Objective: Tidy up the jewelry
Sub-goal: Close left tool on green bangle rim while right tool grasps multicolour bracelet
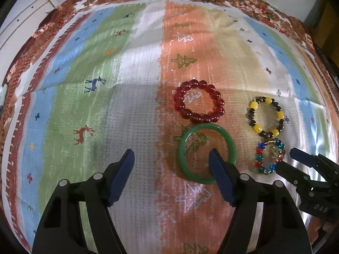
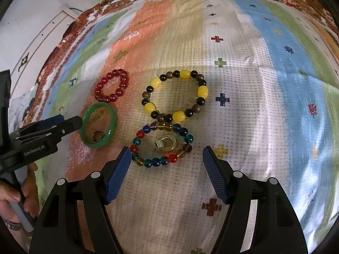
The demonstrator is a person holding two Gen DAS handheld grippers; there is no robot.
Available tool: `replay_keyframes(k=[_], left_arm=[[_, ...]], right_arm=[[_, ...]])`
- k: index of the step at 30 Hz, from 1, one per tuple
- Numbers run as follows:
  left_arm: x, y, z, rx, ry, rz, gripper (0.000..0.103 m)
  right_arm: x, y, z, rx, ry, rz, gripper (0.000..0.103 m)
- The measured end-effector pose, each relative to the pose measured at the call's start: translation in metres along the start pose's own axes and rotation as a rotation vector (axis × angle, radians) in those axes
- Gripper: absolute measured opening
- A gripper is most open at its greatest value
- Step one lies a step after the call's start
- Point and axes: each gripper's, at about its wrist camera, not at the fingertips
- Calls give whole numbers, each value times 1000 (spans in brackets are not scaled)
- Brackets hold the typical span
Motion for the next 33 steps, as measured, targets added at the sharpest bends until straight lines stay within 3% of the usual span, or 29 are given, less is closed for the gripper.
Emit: replay_keyframes(k=[19, 22, 25, 29, 33], left_arm=[[-1, 20, 2, -34, 34, -57, 47], [0, 21, 2, -43, 42, -59, 44], [0, 21, 1, -47, 38, -64, 39], [1, 21, 2, -43, 46, -68, 27], [2, 21, 0, -36, 37, -73, 15]], right_arm=[[1, 15, -10, 92, -54, 11, 69], [2, 15, -8, 132, -47, 19, 53], [1, 16, -6, 140, -55, 13, 48], [1, 15, -3, 154, -55, 5, 38], [2, 12, 1, 143, -43, -25, 21]])
Point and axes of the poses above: each gripper's, at about its wrist camera, not at the fingertips, and y roughly the way its jaws point, z to its right, x to its underside, and after that the axes turned 8 degrees about y, right-handed
